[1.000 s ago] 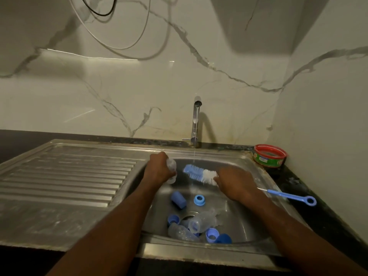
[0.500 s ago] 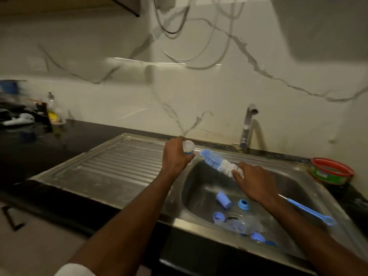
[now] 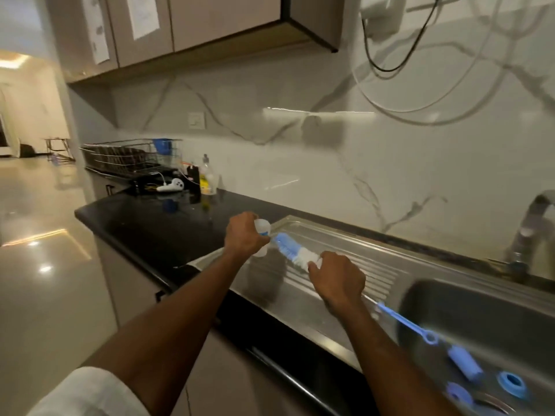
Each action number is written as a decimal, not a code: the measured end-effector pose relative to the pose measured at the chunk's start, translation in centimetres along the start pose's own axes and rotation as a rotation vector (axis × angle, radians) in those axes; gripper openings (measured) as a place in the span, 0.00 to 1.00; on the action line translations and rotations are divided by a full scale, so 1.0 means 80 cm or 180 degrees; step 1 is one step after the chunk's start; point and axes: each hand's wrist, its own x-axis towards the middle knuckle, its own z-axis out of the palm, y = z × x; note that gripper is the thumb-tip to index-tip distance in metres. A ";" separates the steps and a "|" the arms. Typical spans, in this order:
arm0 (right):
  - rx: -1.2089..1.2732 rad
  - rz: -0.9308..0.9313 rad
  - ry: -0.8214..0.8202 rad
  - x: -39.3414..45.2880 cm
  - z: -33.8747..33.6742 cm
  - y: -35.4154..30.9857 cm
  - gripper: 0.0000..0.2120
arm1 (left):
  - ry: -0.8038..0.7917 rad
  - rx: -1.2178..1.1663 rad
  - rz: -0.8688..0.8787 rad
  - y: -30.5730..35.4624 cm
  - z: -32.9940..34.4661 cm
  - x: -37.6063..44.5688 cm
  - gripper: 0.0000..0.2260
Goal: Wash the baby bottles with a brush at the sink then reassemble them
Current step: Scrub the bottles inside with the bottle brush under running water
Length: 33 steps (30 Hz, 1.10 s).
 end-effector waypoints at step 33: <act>-0.0243 -0.0209 0.0188 -0.002 0.019 0.003 0.17 | 0.0004 0.0336 -0.0277 -0.060 0.010 0.014 0.56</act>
